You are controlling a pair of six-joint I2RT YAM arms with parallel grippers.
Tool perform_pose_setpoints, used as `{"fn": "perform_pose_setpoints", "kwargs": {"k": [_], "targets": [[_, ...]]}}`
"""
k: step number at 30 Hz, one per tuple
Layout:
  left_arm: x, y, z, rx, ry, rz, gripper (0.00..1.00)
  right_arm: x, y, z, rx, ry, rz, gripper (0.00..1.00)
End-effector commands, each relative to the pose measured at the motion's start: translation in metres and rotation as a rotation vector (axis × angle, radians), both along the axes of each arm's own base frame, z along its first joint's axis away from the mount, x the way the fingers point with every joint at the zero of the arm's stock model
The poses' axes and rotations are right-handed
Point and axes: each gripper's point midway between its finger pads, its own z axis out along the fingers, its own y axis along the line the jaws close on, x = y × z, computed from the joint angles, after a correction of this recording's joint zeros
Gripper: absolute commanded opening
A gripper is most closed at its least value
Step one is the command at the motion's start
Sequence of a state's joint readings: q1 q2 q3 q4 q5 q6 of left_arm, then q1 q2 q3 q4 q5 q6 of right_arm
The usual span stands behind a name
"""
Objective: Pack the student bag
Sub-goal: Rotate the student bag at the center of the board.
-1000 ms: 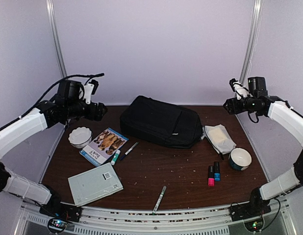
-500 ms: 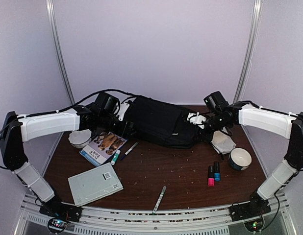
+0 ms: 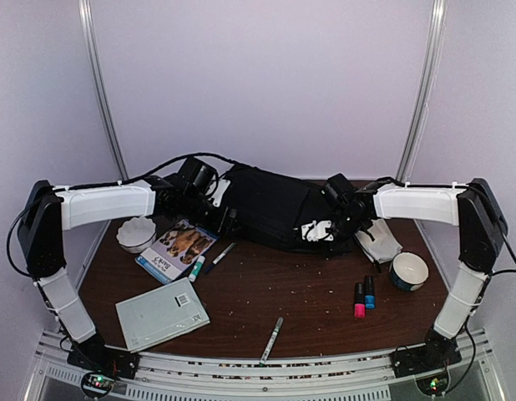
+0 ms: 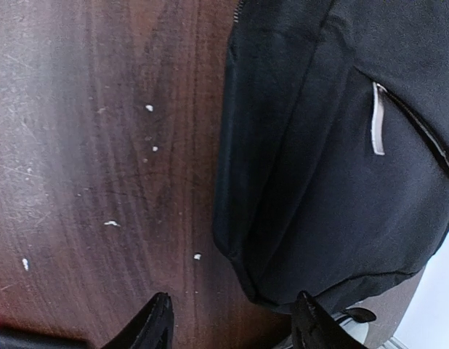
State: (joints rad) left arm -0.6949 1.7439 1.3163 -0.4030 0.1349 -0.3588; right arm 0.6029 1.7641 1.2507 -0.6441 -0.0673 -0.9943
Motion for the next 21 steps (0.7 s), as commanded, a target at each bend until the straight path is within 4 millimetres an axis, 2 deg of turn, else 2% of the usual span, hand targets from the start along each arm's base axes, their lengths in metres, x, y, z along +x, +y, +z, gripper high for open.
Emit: {"fn": "perform_pose_setpoints", "kwargs": {"k": [1,6,10,17,21], "targets": [[0.005,-0.008,0.002,-0.027,0.01,0.011,0.71,0.023,-0.003,0.008,-0.06,-0.095,-0.007,0.55],[0.015,-0.006,-0.01,-0.042,0.057,0.063,0.71,0.031,-0.006,-0.002,-0.098,-0.119,-0.016,0.45],[0.026,0.004,-0.022,-0.058,0.105,0.131,0.71,0.034,-0.005,-0.001,-0.087,-0.155,-0.015,0.39],[0.051,0.011,-0.033,-0.105,0.145,0.225,0.73,0.033,0.009,0.013,-0.026,-0.177,-0.024,0.04],[0.06,0.01,-0.035,-0.12,0.148,0.249,0.73,0.019,0.025,0.023,0.003,-0.18,0.004,0.0]]}}
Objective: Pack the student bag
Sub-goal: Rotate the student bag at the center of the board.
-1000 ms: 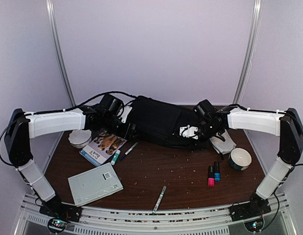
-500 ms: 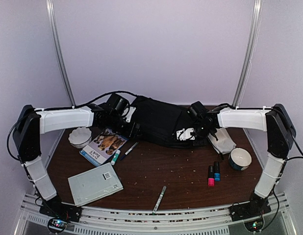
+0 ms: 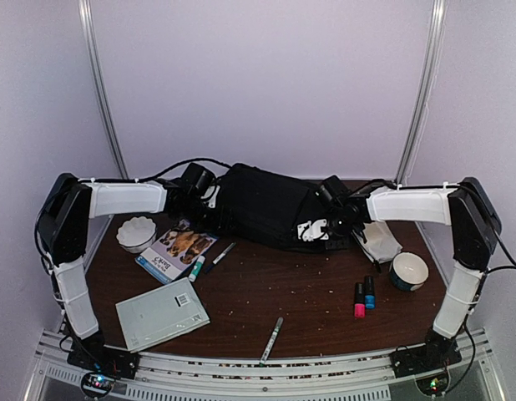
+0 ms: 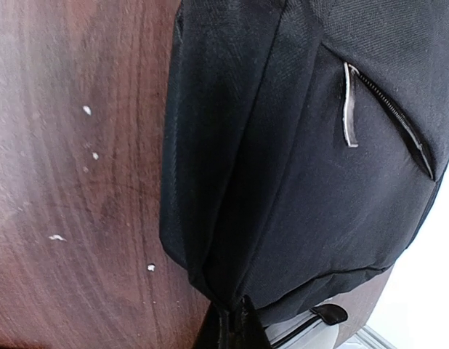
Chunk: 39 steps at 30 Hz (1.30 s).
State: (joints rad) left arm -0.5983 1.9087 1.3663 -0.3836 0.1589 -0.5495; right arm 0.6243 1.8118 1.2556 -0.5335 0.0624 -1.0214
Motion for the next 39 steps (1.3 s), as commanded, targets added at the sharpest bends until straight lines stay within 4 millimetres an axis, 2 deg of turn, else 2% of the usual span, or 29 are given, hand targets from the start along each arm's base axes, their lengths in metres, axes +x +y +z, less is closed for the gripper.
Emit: {"fn": "perform_pose_setpoints", "kwargs": {"k": [1,7,17,20,22,25,28,29,31,32,35,39], "targets": [[0.022,-0.012,0.018,-0.078,-0.043,0.039,0.73,-0.012,0.028,0.029,0.078,-0.054,0.03,0.0],[0.041,-0.01,0.007,-0.106,-0.043,0.079,0.73,-0.05,0.068,0.043,0.142,-0.024,0.092,0.0],[0.084,-0.04,-0.003,-0.149,-0.066,0.014,0.73,-0.094,0.135,0.063,0.268,0.092,0.119,0.0],[0.095,-0.05,-0.003,-0.166,-0.083,-0.003,0.73,-0.098,0.154,0.069,0.318,0.114,0.112,0.0],[0.102,-0.047,0.002,-0.156,-0.105,0.009,0.73,-0.095,0.165,0.073,0.347,0.133,0.092,0.0],[0.107,-0.037,0.019,-0.16,-0.142,0.012,0.73,-0.096,0.175,0.075,0.363,0.178,0.074,0.0],[0.106,-0.015,0.04,-0.131,-0.173,0.017,0.73,-0.099,0.177,0.077,0.365,0.212,0.073,0.18],[0.102,-0.006,0.053,-0.119,-0.192,0.019,0.74,-0.101,0.176,0.08,0.368,0.215,0.074,0.23],[0.094,0.01,0.066,-0.079,-0.211,0.017,0.75,-0.1,0.169,0.088,0.38,0.206,0.064,0.29],[0.086,0.018,0.075,-0.057,-0.224,0.012,0.75,-0.097,0.164,0.093,0.393,0.197,0.051,0.32],[0.057,0.034,0.086,-0.011,-0.206,-0.022,0.75,-0.093,0.144,0.097,0.401,0.202,0.017,0.4],[0.008,0.054,0.085,0.019,-0.128,-0.051,0.75,-0.088,0.111,0.087,0.372,0.216,-0.029,0.43]]}}
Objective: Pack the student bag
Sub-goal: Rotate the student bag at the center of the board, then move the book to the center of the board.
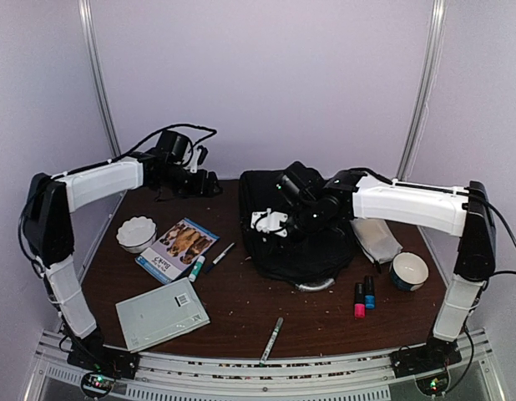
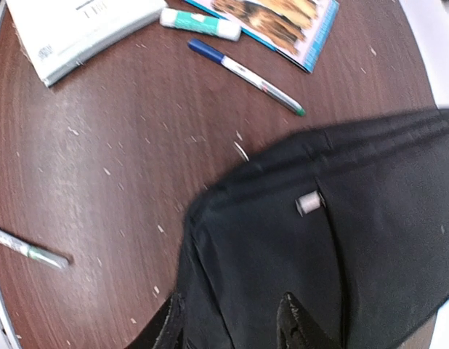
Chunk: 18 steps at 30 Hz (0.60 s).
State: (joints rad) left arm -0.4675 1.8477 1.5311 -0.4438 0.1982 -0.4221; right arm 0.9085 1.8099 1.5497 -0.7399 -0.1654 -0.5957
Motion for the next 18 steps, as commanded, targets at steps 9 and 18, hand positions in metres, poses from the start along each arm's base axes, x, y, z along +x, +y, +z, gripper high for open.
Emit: {"fn": "perform_pose_setpoints", "kwargs": {"k": [9,18], "targets": [[-0.184,0.044,-0.019,0.164,0.238,-0.183,0.58,-0.018,-0.056,-0.02,0.025,0.137,-0.042,0.55],[-0.267,0.111,-0.039,0.288,0.43,0.052,0.81,-0.045,0.007,-0.004,0.205,0.316,0.013,0.52]]}}
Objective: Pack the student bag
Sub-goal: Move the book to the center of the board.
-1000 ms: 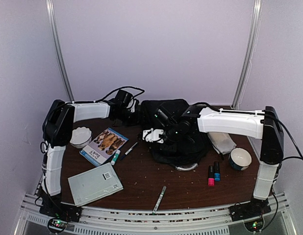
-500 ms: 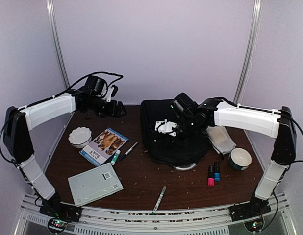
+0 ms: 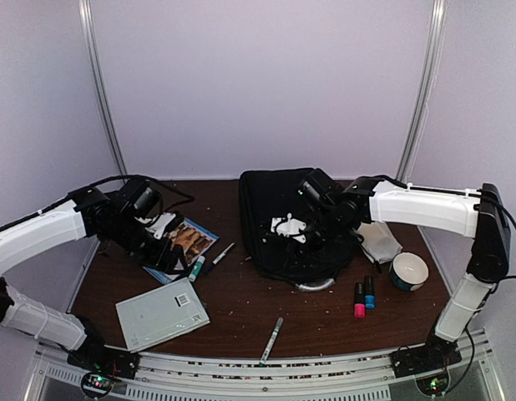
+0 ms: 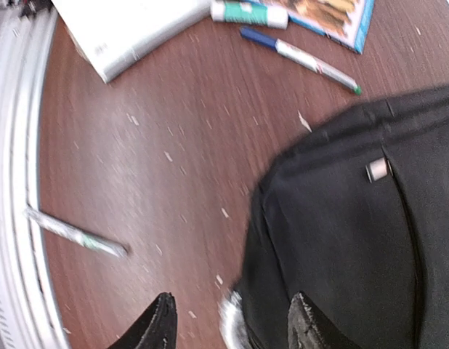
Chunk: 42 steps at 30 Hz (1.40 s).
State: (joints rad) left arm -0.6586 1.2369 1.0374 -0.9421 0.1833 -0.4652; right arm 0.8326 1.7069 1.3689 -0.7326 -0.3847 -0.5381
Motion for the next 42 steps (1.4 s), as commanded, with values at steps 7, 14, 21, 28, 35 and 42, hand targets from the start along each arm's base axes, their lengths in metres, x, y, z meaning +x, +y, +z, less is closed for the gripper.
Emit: {"fn": "perform_pose_setpoints", "kwargs": {"k": [7,14,21,28,35,42], "targets": [[-0.062,0.096,-0.033,0.21,0.175,0.48,0.91,-0.037,0.089,0.011,0.214,0.21,0.047,0.51],[-0.087,0.12,-0.067,0.225,0.372,0.629,0.98,-0.045,0.138,-0.003,0.248,0.341,0.052,0.5],[-0.09,0.111,-0.097,0.135,0.405,0.68,0.98,-0.051,0.155,-0.027,0.218,0.394,0.054,0.49],[-0.087,0.103,-0.113,0.09,0.418,0.688,0.98,-0.051,0.151,-0.053,0.164,0.401,0.035,0.49],[-0.076,0.087,-0.122,0.041,0.434,0.633,0.97,-0.051,0.145,-0.061,0.135,0.389,0.041,0.49],[-0.057,0.072,-0.123,0.0,0.417,0.591,0.96,-0.049,0.139,-0.067,0.117,0.391,0.034,0.5]]}}
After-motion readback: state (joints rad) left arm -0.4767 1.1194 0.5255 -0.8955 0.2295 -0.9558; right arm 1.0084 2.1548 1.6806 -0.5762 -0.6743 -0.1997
